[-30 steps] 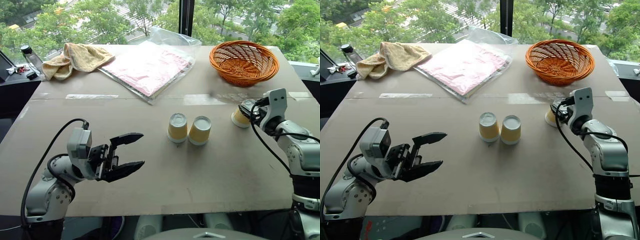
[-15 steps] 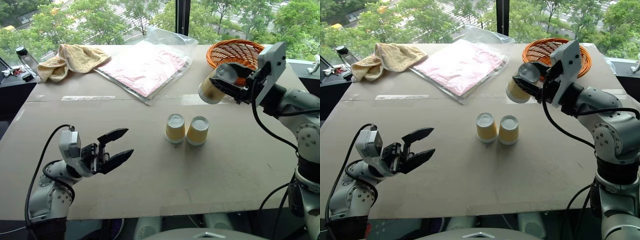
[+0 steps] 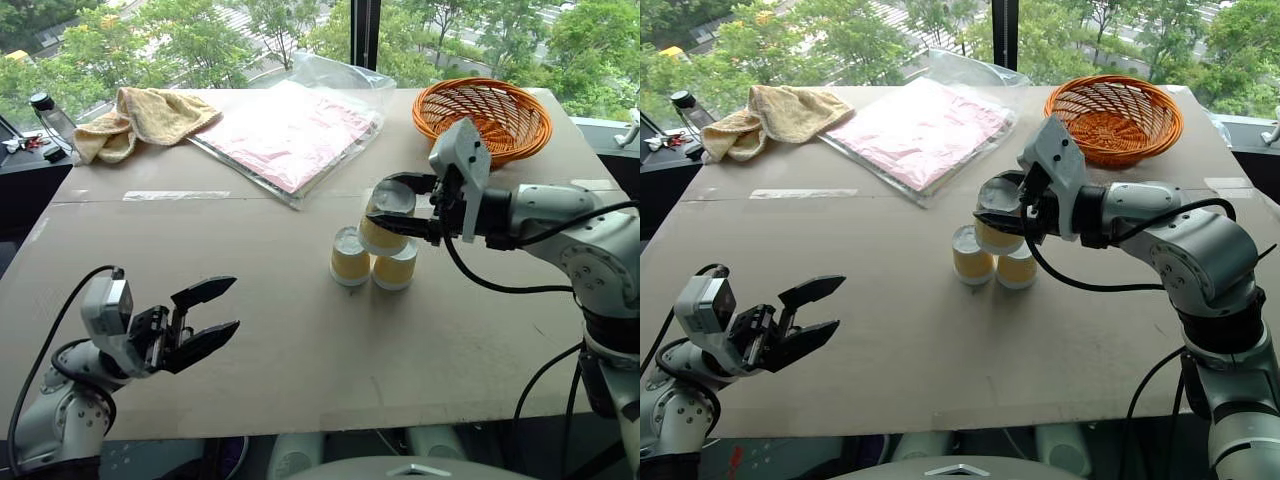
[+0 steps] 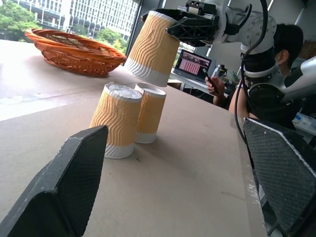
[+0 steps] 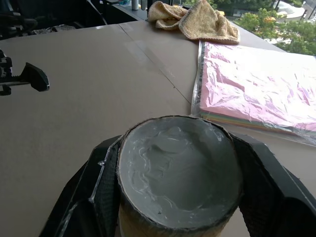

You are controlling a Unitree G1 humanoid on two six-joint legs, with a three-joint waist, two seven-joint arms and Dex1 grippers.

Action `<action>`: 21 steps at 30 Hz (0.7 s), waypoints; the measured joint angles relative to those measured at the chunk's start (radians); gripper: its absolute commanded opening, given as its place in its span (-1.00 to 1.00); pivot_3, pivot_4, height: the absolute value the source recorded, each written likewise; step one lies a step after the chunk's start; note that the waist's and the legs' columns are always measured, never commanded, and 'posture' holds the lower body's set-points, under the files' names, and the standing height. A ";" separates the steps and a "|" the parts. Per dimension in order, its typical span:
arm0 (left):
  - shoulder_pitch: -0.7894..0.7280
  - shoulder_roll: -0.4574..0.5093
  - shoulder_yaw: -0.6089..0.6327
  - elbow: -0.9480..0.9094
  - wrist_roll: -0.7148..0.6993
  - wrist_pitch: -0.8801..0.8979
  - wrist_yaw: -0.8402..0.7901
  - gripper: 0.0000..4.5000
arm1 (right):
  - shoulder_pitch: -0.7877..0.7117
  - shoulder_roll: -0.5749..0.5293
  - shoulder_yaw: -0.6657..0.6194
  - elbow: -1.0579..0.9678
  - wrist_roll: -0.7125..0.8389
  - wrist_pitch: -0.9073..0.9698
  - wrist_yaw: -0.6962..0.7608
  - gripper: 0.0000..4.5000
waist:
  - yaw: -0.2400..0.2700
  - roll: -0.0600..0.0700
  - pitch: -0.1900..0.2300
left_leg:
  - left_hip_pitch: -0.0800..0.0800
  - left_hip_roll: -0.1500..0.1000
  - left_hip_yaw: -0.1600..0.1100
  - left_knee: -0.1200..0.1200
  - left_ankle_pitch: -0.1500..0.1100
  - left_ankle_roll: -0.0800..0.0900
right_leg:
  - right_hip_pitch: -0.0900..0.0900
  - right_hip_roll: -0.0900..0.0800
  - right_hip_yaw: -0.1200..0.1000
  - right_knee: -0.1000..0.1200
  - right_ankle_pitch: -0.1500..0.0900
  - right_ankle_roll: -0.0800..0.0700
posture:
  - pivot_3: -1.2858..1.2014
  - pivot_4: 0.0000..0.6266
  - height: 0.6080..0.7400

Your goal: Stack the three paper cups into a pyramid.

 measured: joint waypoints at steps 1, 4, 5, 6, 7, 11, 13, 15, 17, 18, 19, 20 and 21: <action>0.000 0.000 0.005 0.000 -0.005 0.003 0.000 1.00 | 0.000 0.001 0.005 0.000 -0.005 -0.001 -0.001 0.17 | 0.000 0.000 0.000 | 0.000 0.000 0.000 0.000 0.000 0.000 | 0.000 0.000 0.000 0.000 0.000 0.000 | 0.03 -0.52 1.00; -0.001 0.000 0.011 0.000 -0.010 0.010 0.001 1.00 | 0.000 0.009 0.028 0.000 -0.023 -0.002 -0.005 0.17 | -0.001 0.000 0.000 | 0.000 0.000 0.000 0.000 0.000 0.000 | 0.000 0.000 0.000 0.000 0.000 0.000 | 0.03 -0.52 1.00; -0.002 -0.001 0.011 0.000 -0.013 0.012 0.002 1.00 | 0.000 0.014 0.033 0.001 -0.028 -0.002 -0.005 0.17 | -0.001 0.000 0.000 | 0.000 0.000 0.000 0.000 0.000 0.000 | 0.000 0.000 0.000 0.000 0.000 0.000 | 0.03 -0.52 1.00; -0.006 -0.001 0.011 -0.001 -0.018 0.017 0.007 1.00 | 0.000 0.015 0.039 0.001 -0.033 -0.002 -0.004 0.33 | 0.000 0.000 0.000 | 0.000 0.000 0.000 0.000 0.000 0.000 | 0.000 0.000 0.000 0.000 0.000 0.000 | 0.03 -0.52 1.00; -0.011 -0.003 0.011 -0.003 -0.025 0.022 0.014 1.00 | 0.000 0.015 0.046 0.001 -0.040 -0.002 -0.003 0.52 | 0.000 0.000 0.000 | 0.000 0.000 0.000 0.000 0.000 0.000 | 0.000 0.000 0.000 0.000 0.000 0.000 | 0.03 -0.52 1.00; -0.035 -0.021 0.012 -0.025 -0.056 0.037 0.051 1.00 | 0.016 0.014 0.074 0.020 -0.087 -0.028 -0.002 0.96 | 0.001 0.000 0.000 | 0.000 0.000 0.000 0.000 0.000 0.000 | 0.000 0.000 0.000 0.000 0.000 0.000 | 0.03 -0.52 1.00; -0.047 -0.032 0.013 -0.043 -0.071 0.040 0.065 1.00 | 0.026 0.015 0.064 0.021 -0.092 -0.031 -0.006 0.96 | 0.001 0.000 0.000 | 0.000 0.000 0.000 0.000 0.000 0.000 | 0.000 0.000 0.000 0.000 0.000 0.001 | 0.03 -0.52 1.00; -0.066 -0.043 0.014 -0.086 -0.105 0.056 0.095 1.00 | 0.052 0.022 -0.015 0.002 -0.060 -0.038 -0.009 0.96 | 0.004 -0.001 0.000 | -0.001 0.000 0.000 0.000 0.000 0.000 | 0.000 0.000 0.000 0.000 0.000 0.001 | 0.03 -0.52 1.00; -0.076 -0.048 0.012 -0.115 -0.122 0.071 0.116 1.00 | 0.066 0.017 -0.101 -0.028 -0.023 -0.050 -0.006 0.96 | 0.004 -0.001 0.000 | -0.001 0.000 0.000 0.000 0.000 0.000 | 0.000 0.000 0.000 0.000 0.001 0.001 | 0.03 -0.52 1.00; -0.077 -0.050 0.011 -0.122 -0.124 0.074 0.122 1.00 | 0.075 0.013 -0.134 -0.042 -0.012 -0.059 -0.004 0.96 | 0.004 -0.001 0.000 | -0.001 0.000 0.000 0.000 0.000 0.000 | 0.000 0.000 0.000 0.000 0.000 0.001 | 0.03 -0.52 1.00; -0.076 -0.052 0.006 -0.129 -0.124 0.080 0.134 1.00 | 0.112 -0.004 -0.200 -0.079 0.020 -0.079 0.008 0.96 | 0.005 -0.001 0.000 | -0.001 0.000 -0.001 0.000 0.000 0.000 | 0.000 0.000 -0.001 0.000 0.000 0.001 | 0.03 -0.52 1.00; -0.072 -0.052 0.006 -0.129 -0.124 0.082 0.137 1.00 | 0.128 -0.011 -0.220 -0.090 0.031 -0.086 0.014 0.96 | 0.005 -0.001 0.000 | 0.000 0.000 -0.001 0.000 0.000 0.000 | 0.000 0.000 0.000 0.000 0.000 0.001 | 0.03 -0.52 1.00; -0.076 -0.052 0.000 -0.129 -0.121 0.087 0.144 1.00 | 0.166 -0.024 -0.262 -0.110 0.053 -0.096 0.024 0.96 | 0.004 -0.001 0.000 | 0.000 0.000 0.000 0.000 0.000 0.000 | 0.000 0.000 0.000 0.000 0.000 0.001 | 0.03 -0.52 1.00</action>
